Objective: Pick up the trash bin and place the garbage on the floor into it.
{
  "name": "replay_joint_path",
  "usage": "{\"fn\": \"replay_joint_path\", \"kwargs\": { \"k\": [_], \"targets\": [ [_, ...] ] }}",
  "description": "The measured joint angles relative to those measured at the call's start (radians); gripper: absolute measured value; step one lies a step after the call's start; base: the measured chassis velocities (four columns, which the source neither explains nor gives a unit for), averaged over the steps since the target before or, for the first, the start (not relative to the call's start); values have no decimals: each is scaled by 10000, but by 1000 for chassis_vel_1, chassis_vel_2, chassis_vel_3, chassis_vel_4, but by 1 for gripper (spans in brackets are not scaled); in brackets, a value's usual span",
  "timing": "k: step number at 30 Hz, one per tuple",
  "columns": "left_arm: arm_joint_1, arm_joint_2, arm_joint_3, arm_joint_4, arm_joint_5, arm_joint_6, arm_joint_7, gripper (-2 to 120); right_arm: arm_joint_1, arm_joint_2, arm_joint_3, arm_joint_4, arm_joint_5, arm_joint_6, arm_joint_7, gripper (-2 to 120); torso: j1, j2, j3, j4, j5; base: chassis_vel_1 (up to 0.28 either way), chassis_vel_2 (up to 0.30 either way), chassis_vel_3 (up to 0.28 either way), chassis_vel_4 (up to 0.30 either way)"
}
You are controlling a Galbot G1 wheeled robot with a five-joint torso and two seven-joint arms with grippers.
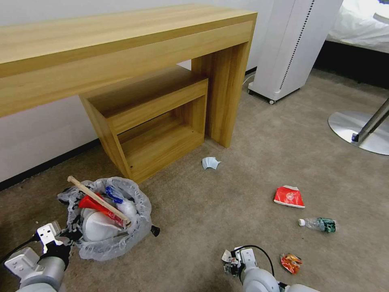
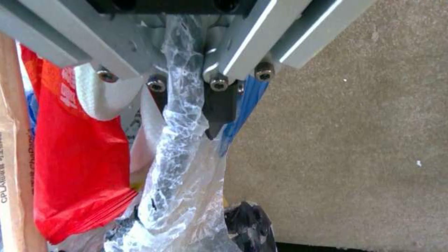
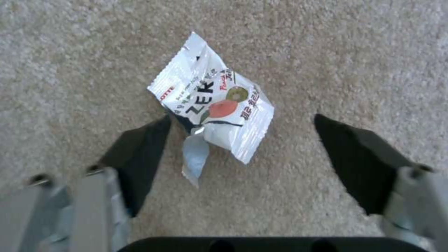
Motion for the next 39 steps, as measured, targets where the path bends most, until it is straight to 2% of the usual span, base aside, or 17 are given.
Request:
{"fn": "replay_joint_path", "kwargs": {
  "k": [1, 3, 4, 7, 8, 12, 16, 18, 19, 21, 27, 32, 35, 36, 39],
  "targets": [
    [0, 0, 0, 0, 0, 0, 0, 1, 0, 0, 0, 0, 0, 0, 0, 75, 0, 0, 0, 0, 0, 0, 0, 0, 0],
    [-10, 12, 10, 17, 7, -10, 11, 1, -1, 41, -34, -125, -95, 60, -70, 64, 0, 0, 0, 0, 0, 0, 0, 0, 0],
    [-10, 12, 10, 17, 7, -10, 11, 1, -1, 41, -34, -125, -95, 60, -70, 64, 0, 0, 0, 0, 0, 0, 0, 0, 0],
    [-23, 50, 10, 5, -15, -11, 11, 1, -4, 85, -97, -265, -249, 140, -133, 51, 0, 0, 0, 0, 0, 0, 0, 0, 0],
    [-23, 50, 10, 5, -15, -11, 11, 1, -4, 85, -97, -265, -249, 140, -133, 51, 0, 0, 0, 0, 0, 0, 0, 0, 0],
    [-26, 58, 13, -29, -30, -11, 11, 1, 21, 131, -181, -426, -428, 247, -192, 32, 0, 0, 0, 0, 0, 0, 0, 0, 0],
    [-27, 50, 20, -29, -30, -19, 11, 1, 24, 151, -232, -506, -562, 302, -218, 22, 0, 0, 0, 0, -1, 0, 0, 0, 0],
    [-14, 46, 24, -47, -29, -43, 12, 1, 3, 174, -288, -651, -809, 415, -292, 10, 0, 0, 0, 0, 0, 0, 0, 0, 0],
    [-14, 46, 24, -47, -29, -43, 12, 1, 3, 174, -288, -651, -809, 415, -292, 10, 0, 0, 0, 0, 0, 0, 0, 0, 0],
    [10, 44, 24, -87, -29, -65, 20, 1, -23, 177, -300, -681, -900, 454, -331, 0, 0, 0, 0, 0, 1, 0, 0, 0, 0],
    [31, 31, 20, -103, -26, -86, 24, 1, -29, 47, -228, -447, -1101, 586, -393, 0, 1, 0, 0, 0, 0, 0, 0, 0, 0],
    [42, 26, 2, -97, -5, -86, 25, 1, 95, -375, 193, 292, -1411, 1109, -937, 0, 0, 0, 0, 0, 0, 0, 0, 0, 0],
    [48, 23, -8, -76, 4, -87, 24, 1, 249, -738, 592, 830, -1718, 1969, -1784, 0, 0, 0, 0, 0, 0, 0, 0, 0, 0],
    [48, 23, -8, -76, 4, -87, 24, 1, 249, -738, 592, 830, -1718, 1969, -1784, 0, 0, 0, 0, 0, 0, 0, 0, 0, 0],
    [49, 23, -18, -54, 22, -81, 18, 1, 390, -1200, 1165, 1484, -2182, 3300, -2894, 0, 0, 0, 0, 0, -3, 0, 0, 0, 0]
  ]
}}
